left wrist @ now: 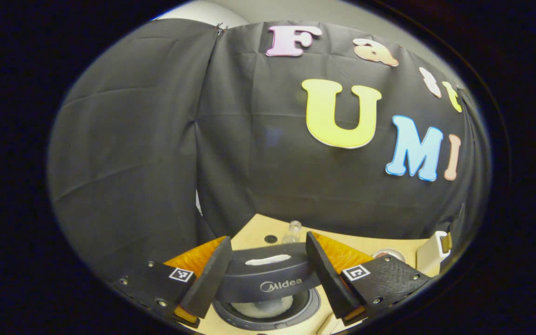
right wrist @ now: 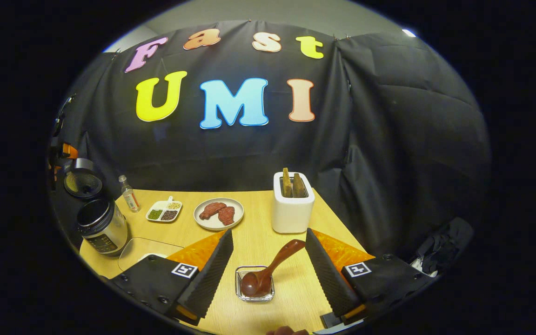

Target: Close the left gripper, press the button to open the rice cooker; take a wooden spoon from the chopstick holder with the right hand, scoop a spoonful of rice and pour it into the rice cooker, then put the wooden spoon back into the chopstick holder.

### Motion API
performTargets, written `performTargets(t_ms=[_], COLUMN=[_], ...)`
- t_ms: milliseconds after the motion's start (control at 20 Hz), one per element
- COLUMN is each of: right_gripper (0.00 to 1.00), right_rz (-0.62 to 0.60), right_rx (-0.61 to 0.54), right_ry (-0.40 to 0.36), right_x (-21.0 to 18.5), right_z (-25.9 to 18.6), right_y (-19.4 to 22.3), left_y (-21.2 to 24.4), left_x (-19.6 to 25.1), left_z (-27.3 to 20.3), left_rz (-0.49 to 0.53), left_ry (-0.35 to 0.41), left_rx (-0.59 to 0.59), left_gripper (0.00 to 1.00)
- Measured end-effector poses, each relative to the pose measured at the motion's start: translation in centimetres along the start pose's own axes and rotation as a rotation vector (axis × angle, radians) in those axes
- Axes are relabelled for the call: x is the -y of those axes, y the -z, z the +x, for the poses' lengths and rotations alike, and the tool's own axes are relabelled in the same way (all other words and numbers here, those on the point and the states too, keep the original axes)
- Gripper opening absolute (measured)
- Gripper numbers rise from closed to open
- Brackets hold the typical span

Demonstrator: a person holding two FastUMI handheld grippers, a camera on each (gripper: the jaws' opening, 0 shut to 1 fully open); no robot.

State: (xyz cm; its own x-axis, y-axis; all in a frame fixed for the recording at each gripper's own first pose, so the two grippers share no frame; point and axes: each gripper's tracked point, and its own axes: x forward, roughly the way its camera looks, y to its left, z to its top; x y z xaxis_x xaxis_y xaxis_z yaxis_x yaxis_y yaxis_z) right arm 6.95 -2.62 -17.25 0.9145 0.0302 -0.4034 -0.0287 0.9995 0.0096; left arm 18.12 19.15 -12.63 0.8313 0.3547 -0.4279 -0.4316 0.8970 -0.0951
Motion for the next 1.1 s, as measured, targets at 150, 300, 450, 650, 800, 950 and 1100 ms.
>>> performTargets(t_ms=[150, 300, 450, 650, 800, 950, 1100], right_gripper=[0.99, 0.99, 0.99, 0.99, 0.99, 0.99, 0.99], right_rz=[-0.022, -0.022, -0.018, -0.028, -0.028, -0.023, -0.023], right_rx=[-0.004, -0.021, -0.03, -0.037, -0.04, -0.045, -0.051], right_ry=[-0.022, -0.03, -0.025, -0.014, -0.007, 0.0, -0.001], right_x=[0.0, 0.4, 0.9, 1.6, 2.0, 2.6, 3.0], right_z=[0.4, 0.6, 0.6, 0.4, 0.3, 0.2, 0.1], right_y=[0.2, 0.9, 1.3, 1.8, 2.2, 2.5, 2.9], left_y=[3.8, 7.2, 9.7, 13.8, 16.2, 16.6, 16.8], left_x=[0.8, 1.2, 1.4, 1.8, 1.8, 1.9, 1.7], left_z=[-0.9, -1.8, -2.1, -2.1, -1.8, -1.9, -2.3], left_rz=[-0.006, -0.001, 0.025, 0.067, 0.093, 0.1, 0.096], left_ry=[0.001, -0.006, -0.014, -0.022, -0.031, -0.043, -0.046], left_rx=[-0.051, -0.089, -0.12, -0.187, -0.22, -0.21, -0.208], left_gripper=[1.0, 0.99, 1.0, 1.0, 1.0, 1.0, 1.0])
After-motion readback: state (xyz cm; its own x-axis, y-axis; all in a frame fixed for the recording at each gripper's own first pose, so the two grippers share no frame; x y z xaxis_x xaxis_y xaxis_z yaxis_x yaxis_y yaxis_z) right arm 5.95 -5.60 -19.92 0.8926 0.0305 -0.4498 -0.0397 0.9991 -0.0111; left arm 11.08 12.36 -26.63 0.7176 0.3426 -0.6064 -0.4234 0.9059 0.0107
